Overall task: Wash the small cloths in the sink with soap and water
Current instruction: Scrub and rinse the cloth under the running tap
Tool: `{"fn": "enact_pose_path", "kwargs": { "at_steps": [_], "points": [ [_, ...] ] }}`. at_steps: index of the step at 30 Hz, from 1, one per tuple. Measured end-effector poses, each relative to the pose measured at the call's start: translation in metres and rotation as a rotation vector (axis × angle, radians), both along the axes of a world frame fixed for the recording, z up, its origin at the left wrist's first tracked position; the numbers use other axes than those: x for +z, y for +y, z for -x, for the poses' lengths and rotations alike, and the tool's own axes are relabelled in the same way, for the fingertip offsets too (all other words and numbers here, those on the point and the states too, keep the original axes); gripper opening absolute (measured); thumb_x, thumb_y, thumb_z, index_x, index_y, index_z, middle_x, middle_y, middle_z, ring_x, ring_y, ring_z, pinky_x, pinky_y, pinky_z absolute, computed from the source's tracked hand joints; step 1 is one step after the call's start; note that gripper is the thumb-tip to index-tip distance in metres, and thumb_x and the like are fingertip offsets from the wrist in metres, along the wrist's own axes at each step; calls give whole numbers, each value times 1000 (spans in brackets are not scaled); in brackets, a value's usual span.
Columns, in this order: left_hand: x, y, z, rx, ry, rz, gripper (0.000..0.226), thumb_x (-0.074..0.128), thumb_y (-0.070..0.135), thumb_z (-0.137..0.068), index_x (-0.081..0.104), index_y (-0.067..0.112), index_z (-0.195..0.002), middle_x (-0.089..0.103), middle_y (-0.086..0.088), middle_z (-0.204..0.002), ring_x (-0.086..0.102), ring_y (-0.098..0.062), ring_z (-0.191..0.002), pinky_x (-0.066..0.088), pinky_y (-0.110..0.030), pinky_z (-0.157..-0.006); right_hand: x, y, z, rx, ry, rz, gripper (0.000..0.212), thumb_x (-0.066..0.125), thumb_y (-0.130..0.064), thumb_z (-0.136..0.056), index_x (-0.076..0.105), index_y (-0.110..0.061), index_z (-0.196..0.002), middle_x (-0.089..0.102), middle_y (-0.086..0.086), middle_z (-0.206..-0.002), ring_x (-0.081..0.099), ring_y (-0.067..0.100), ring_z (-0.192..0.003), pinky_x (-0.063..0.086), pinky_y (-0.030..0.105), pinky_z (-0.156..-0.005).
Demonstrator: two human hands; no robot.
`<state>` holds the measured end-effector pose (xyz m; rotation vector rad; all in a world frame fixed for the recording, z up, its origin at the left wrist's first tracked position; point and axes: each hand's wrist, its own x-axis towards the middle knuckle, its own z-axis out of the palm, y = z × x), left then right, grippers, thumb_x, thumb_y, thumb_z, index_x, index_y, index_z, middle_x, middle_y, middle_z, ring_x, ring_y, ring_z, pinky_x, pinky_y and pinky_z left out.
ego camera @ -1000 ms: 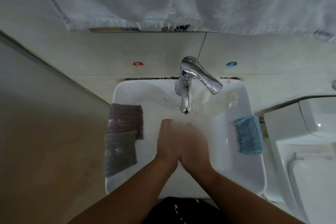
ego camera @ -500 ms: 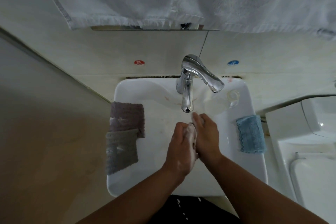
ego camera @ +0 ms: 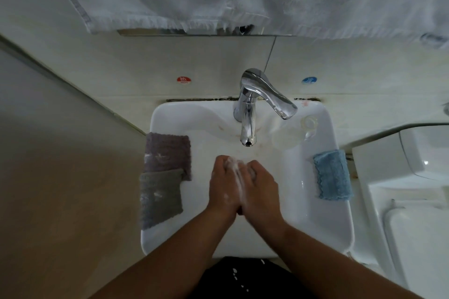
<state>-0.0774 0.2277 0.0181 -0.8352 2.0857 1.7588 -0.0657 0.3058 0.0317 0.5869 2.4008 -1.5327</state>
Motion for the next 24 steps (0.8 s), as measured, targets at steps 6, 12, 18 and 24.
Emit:
{"fn": "enact_pose_path", "kwargs": {
  "at_steps": [6,12,18,24],
  "points": [
    [18,12,-23,-128,-14,-172,21,45,32,-104,55,16,-94,65,-14,-91,67,-28,-81,59,-47,-69,-15,22,32,-156,-45,-31,45,60,-36,-98,43,-14,-62,48,-2,-54,44,11,-54,37,34,-64],
    [6,-4,-1,-13,37,-87,19,44,28,-102,51,22,-86,62,-8,-87,62,-23,-83,55,-42,-81,2,-5,-3,5,46,-5,38,58,-42,-99,53,-16,-71,62,-1,-63,57,7,-58,45,28,-59],
    [20,15,-22,-67,17,-231,25,46,40,-97,53,17,-93,63,-14,-90,62,-26,-84,57,-50,-71,-10,21,23,-146,-54,-19,41,56,-37,-100,51,-11,-68,55,-2,-59,51,11,-56,35,30,-63],
    [22,7,-10,8,-13,-181,23,48,23,-105,52,12,-86,63,-10,-81,64,-24,-80,55,-42,-76,-5,9,10,-56,43,-58,40,57,-37,-100,46,-19,-67,56,-4,-58,52,6,-55,38,29,-60]
  ]
}}
